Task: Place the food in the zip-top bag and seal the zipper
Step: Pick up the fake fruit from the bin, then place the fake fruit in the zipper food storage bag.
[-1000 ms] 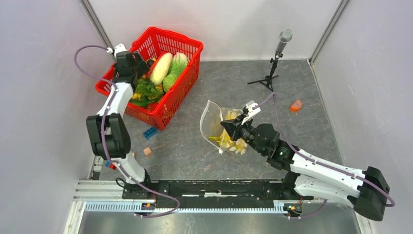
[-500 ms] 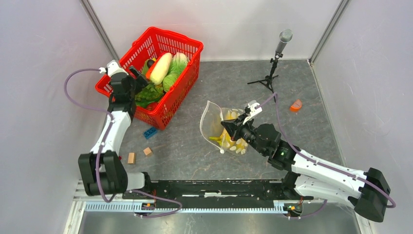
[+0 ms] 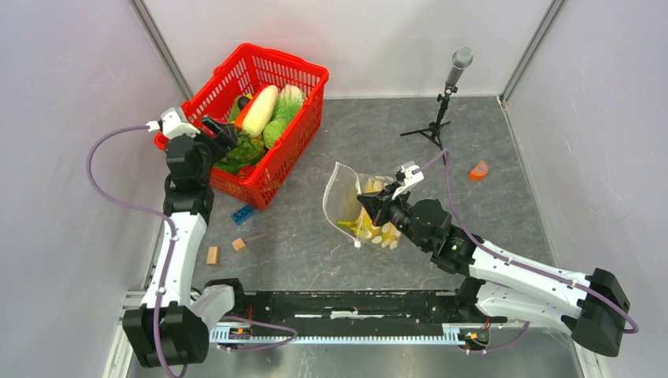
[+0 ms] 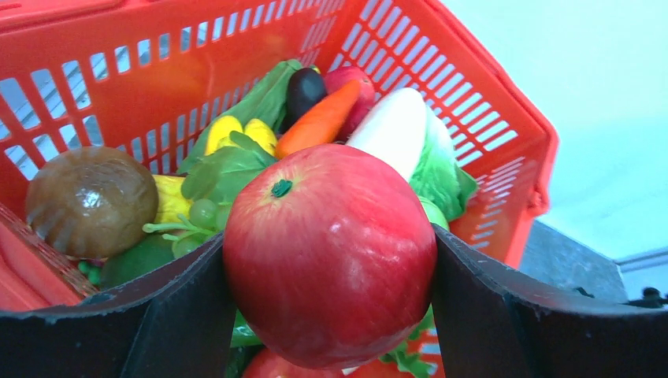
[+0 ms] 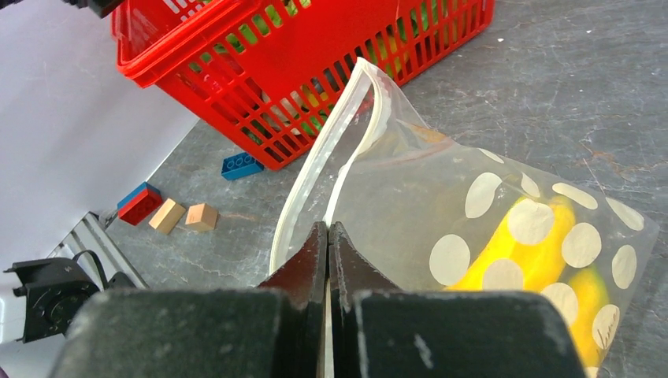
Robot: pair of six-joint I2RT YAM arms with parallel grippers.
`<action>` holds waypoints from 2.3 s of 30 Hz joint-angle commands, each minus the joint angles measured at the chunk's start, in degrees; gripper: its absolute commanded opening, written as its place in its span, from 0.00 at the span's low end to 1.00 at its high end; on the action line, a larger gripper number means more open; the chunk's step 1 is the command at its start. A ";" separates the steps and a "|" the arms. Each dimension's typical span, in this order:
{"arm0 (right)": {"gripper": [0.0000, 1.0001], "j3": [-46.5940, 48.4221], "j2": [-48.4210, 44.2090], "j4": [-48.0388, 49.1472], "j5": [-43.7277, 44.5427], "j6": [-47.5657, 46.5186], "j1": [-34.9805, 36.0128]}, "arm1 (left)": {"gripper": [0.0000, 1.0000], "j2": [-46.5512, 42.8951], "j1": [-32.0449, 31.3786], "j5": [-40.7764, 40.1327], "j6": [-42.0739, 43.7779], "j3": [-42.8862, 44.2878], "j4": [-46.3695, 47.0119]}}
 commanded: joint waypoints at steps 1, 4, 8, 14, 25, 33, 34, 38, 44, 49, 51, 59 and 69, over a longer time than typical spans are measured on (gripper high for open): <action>0.00 2.40 -0.29 -0.02 4.07 1.69 0.04 | 0.50 -4.20 0.21 5.40 -1.86 -0.27 -0.54; 0.00 2.48 0.20 -0.42 5.61 2.62 0.00 | 0.49 -5.79 0.21 7.95 -1.16 -0.80 -0.54; 0.00 3.32 1.09 -1.51 6.97 4.09 0.00 | 0.49 -6.14 0.21 12.78 -1.53 -1.89 -0.29; 0.00 7.19 3.11 -5.20 8.11 4.86 0.01 | 0.49 -7.74 0.34 15.16 0.36 -1.59 -3.01; 0.00 11.31 4.68 -8.42 8.36 6.08 0.09 | 0.49 -10.54 2.58 20.51 -2.88 -5.50 3.28; 0.00 10.58 4.72 -8.84 8.77 6.57 0.09 | 0.47 -8.99 8.01 25.23 -8.37 -8.53 9.75; 0.00 10.58 4.57 -8.87 9.23 6.39 0.11 | 0.47 -8.64 8.70 26.36 -8.88 -8.55 10.29; 0.00 11.17 4.69 -9.11 9.69 5.56 0.09 | 0.46 -7.52 10.29 29.06 -11.17 -9.03 12.68; 0.00 11.29 4.16 -10.12 9.45 2.59 0.18 | 0.46 -7.74 10.76 33.01 -10.92 -8.75 15.18; 0.00 10.21 1.97 -11.50 10.99 -0.55 0.18 | 0.46 -8.05 10.37 34.65 -10.45 -8.43 16.15; 0.00 9.13 0.53 -10.92 11.65 -1.63 0.18 | 0.45 -7.95 9.62 36.01 -10.65 -7.63 16.13; 0.00 6.61 -3.31 -9.11 13.62 -6.78 0.18 | 0.47 -9.62 -3.74 34.26 -3.83 -1.38 5.01; 0.00 6.62 -3.08 -6.70 10.04 -6.96 0.18 | 0.49 -13.70 -16.29 32.74 -2.31 4.09 -5.50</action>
